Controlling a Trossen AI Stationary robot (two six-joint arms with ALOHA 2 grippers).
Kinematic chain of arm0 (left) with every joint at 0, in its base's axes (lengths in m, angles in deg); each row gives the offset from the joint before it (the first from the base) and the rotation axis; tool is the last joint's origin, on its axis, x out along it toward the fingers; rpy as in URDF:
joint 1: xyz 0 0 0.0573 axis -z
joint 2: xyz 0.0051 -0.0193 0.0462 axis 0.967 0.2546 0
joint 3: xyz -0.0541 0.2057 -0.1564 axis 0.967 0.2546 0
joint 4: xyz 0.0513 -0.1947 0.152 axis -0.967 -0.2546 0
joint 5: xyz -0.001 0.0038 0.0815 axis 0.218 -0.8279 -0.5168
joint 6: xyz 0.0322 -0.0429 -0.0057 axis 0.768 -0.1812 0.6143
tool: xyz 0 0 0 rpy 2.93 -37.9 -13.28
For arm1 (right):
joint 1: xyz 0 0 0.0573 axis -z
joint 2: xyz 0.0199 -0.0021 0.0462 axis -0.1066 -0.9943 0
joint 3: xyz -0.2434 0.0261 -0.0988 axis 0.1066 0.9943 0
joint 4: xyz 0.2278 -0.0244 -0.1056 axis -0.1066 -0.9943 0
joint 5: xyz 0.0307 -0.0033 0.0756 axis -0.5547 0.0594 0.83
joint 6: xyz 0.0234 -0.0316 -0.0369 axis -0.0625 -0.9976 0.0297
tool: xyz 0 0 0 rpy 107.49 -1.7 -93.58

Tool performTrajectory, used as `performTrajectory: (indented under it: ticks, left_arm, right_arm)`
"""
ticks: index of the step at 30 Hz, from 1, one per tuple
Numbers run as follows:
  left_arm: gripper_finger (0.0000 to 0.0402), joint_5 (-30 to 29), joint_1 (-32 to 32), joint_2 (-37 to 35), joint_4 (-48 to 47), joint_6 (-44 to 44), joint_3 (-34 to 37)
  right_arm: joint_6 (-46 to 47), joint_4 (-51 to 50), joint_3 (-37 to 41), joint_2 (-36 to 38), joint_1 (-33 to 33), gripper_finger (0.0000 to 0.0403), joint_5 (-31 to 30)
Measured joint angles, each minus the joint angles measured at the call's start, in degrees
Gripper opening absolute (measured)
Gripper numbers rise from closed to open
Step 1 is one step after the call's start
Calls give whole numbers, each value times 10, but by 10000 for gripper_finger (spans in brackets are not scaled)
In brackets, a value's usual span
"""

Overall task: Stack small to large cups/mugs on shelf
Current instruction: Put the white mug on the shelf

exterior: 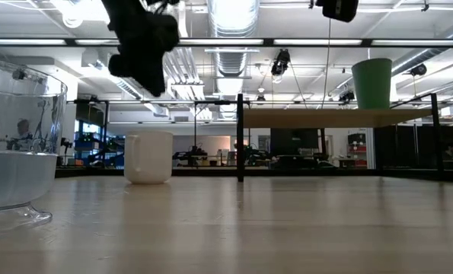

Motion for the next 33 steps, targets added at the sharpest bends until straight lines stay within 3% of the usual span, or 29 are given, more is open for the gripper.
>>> performTrajectory:
  ticks: [12, 27, 33]
  left_arm:
    - [75, -5, 4, 103, 2, -56, -11]
    - [73, 2, 4, 146, 4, -83, -8]
    - [22, 10, 4, 151, 6, -78, -7]
  right_arm:
    - [1, 1, 15, 0, 0, 86, 0]
    - [1, 2, 15, 0, 0, 85, 0]
    - [1, 2, 15, 0, 0, 79, 0]
